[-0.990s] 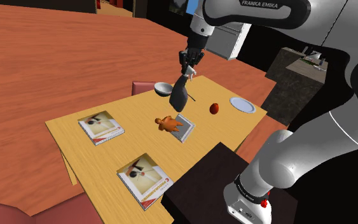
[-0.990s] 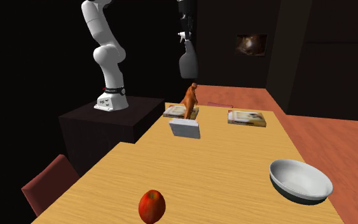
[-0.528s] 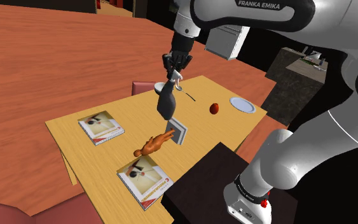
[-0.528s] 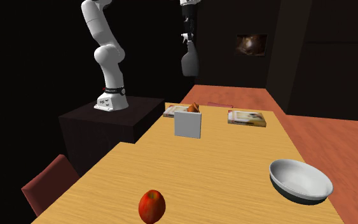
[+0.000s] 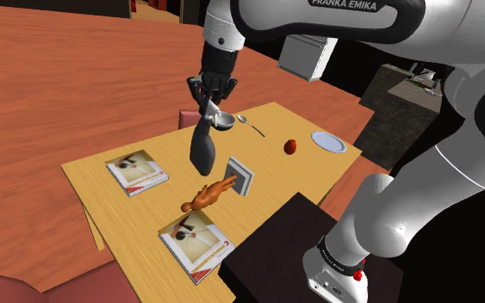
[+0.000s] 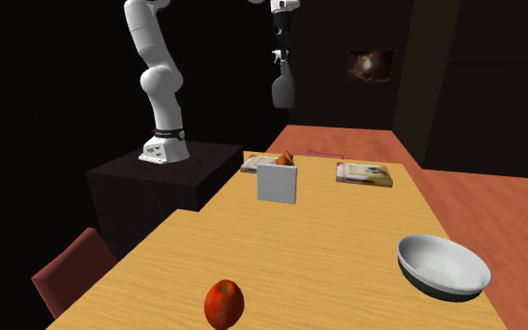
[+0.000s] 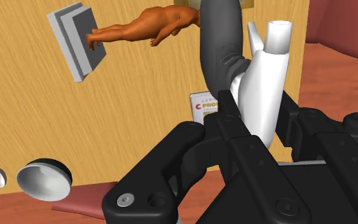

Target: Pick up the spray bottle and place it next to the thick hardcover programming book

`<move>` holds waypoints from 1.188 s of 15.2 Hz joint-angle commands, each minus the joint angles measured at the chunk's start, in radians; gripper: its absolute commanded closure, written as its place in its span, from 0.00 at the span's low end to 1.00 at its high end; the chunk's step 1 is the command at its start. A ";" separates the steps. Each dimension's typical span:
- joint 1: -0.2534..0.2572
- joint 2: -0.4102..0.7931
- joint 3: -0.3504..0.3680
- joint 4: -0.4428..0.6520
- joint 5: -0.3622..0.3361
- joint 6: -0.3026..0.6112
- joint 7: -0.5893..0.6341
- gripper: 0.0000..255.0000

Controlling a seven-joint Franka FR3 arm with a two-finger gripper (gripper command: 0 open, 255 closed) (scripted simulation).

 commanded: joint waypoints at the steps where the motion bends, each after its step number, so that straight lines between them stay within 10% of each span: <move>1: 0.018 0.026 0.033 0.029 -0.002 -0.003 0.053 1.00; 18: 0.219 0.447 0.249 0.516 -0.165 -0.113 0.477 1.00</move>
